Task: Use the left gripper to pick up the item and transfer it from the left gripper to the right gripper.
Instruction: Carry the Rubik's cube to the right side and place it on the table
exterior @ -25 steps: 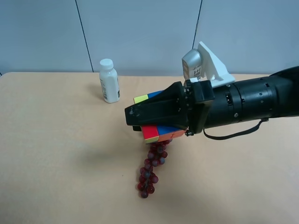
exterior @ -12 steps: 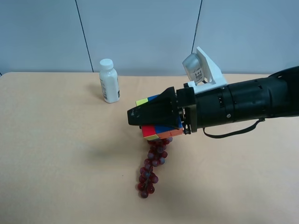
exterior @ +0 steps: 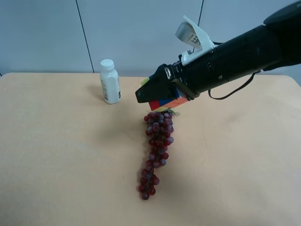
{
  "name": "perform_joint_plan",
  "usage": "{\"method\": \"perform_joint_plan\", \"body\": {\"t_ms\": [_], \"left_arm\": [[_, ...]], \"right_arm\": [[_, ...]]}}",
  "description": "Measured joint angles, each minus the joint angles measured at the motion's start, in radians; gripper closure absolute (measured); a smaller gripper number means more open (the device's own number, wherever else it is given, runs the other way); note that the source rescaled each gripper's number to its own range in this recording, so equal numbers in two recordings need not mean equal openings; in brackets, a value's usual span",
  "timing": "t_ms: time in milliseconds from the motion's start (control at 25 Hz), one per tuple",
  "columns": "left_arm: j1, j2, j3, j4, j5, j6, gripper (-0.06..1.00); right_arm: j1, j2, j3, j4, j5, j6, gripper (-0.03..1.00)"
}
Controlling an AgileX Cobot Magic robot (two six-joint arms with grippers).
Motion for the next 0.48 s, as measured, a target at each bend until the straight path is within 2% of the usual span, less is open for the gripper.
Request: {"method": "perform_joint_plan", "body": {"t_ms": [280,400,480], "left_arm": [[0.000,0.000,0.000,0.000,0.000,0.000,0.14],[0.000,0.000,0.000,0.000,0.000,0.000,0.14],[0.000,0.000,0.000,0.000,0.000,0.000,0.14]], "right_arm": [[0.000,0.000,-0.149,-0.574,-0.042,0.472,0.96],[-0.001,0.000,-0.168,-0.774,-0.040,0.638,0.96],[-0.020,0.001,-0.168,-0.845,-0.009,0.711,0.96]]}}
